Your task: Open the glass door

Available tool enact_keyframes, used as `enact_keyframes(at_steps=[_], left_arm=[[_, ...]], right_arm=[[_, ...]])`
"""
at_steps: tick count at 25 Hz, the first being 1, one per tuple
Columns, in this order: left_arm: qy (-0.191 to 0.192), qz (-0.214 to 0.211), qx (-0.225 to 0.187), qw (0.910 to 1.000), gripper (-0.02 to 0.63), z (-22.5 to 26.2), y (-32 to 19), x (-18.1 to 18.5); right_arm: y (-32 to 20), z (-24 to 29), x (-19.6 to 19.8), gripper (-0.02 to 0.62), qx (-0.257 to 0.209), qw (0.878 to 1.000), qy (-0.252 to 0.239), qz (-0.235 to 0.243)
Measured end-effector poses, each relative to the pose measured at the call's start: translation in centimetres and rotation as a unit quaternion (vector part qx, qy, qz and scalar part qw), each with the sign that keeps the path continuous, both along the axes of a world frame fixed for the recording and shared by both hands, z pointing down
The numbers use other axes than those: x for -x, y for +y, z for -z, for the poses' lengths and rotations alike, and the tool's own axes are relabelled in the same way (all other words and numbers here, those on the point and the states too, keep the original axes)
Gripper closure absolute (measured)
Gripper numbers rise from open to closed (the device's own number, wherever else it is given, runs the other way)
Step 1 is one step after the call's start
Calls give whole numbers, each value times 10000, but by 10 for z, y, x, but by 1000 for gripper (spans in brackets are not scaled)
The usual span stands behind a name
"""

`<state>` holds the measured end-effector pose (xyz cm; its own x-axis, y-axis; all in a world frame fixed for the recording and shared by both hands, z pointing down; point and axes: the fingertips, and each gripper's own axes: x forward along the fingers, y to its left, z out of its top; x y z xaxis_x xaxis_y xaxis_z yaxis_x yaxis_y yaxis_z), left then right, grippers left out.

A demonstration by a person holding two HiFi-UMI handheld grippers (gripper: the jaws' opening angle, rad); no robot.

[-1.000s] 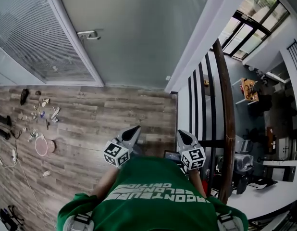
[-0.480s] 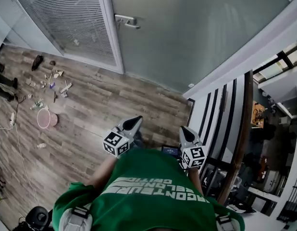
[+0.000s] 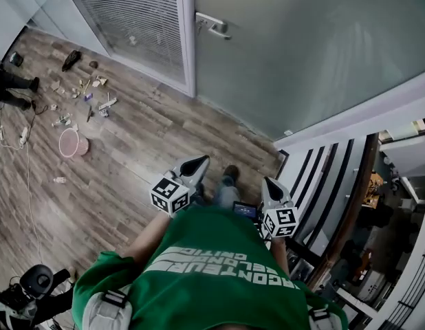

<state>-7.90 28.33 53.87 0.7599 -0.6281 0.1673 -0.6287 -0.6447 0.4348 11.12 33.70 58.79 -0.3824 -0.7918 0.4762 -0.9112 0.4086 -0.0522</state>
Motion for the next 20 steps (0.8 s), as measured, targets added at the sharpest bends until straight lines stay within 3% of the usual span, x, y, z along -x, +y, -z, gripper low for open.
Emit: enact_keyframes(at_steps=[9, 15, 20], left_arm=[[-163, -74, 30, 9998, 591, 7, -30, -56], [-435, -235, 14, 9988, 591, 5, -69, -91], [-433, -459, -205, 9978, 591, 16, -102, -133]], right_arm=[[-77, 5, -27, 603, -121, 9991, -144, 388], [-109, 3, -87, 603, -95, 9996, -261, -20], [-132, -2, -137, 603, -118, 9983, -416, -394]])
